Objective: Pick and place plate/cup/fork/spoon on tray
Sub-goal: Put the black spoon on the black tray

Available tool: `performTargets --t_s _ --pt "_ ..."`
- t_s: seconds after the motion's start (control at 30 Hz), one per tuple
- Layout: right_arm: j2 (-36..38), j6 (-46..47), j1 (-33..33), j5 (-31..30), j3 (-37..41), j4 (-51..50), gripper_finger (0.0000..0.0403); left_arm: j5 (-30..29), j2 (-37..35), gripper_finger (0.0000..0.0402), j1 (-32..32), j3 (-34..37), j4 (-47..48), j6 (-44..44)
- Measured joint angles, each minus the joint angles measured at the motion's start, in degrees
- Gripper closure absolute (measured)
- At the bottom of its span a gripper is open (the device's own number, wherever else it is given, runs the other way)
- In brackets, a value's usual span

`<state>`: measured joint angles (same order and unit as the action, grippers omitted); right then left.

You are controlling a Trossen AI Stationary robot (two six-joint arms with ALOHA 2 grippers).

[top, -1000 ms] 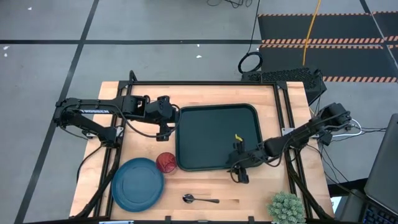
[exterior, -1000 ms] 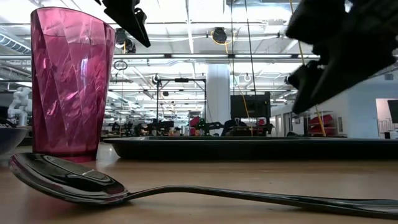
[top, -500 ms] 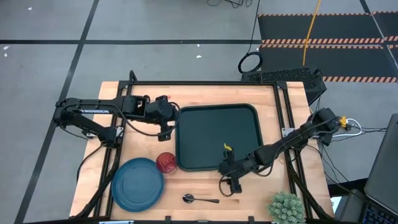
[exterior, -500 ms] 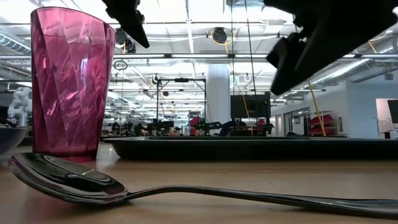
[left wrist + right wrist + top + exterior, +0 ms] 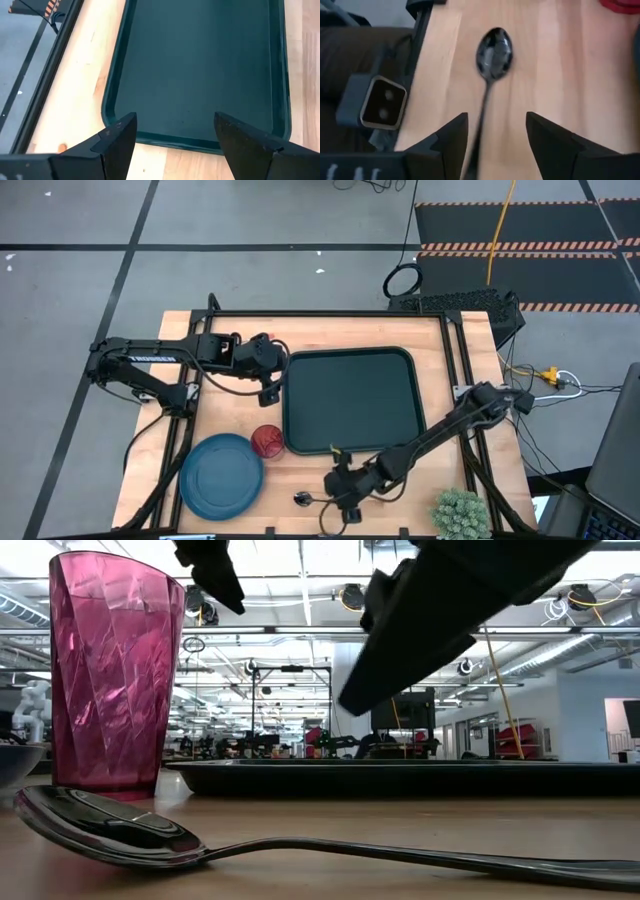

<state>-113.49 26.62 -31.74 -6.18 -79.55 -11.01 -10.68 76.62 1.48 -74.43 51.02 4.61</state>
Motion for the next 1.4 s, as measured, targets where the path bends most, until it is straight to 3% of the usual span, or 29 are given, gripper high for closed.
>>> performTargets --t_s 0.43,1.27,1.4 --pt "-7.1 0.81 -2.75 -1.16 -6.86 -2.48 0.0267 0.02 0.0 0.0133 -0.15 0.0 2.36 1.74" --pt "-10.01 1.89 -3.21 -5.92 -6.67 -3.95 0.0274 0.02 0.0 0.0133 -0.15 0.0 1.84 1.13" --pt "-10.01 -0.06 -3.46 -7.17 -6.51 -4.53 0.0313 0.02 0.0 0.0133 -0.15 0.0 1.84 1.17"
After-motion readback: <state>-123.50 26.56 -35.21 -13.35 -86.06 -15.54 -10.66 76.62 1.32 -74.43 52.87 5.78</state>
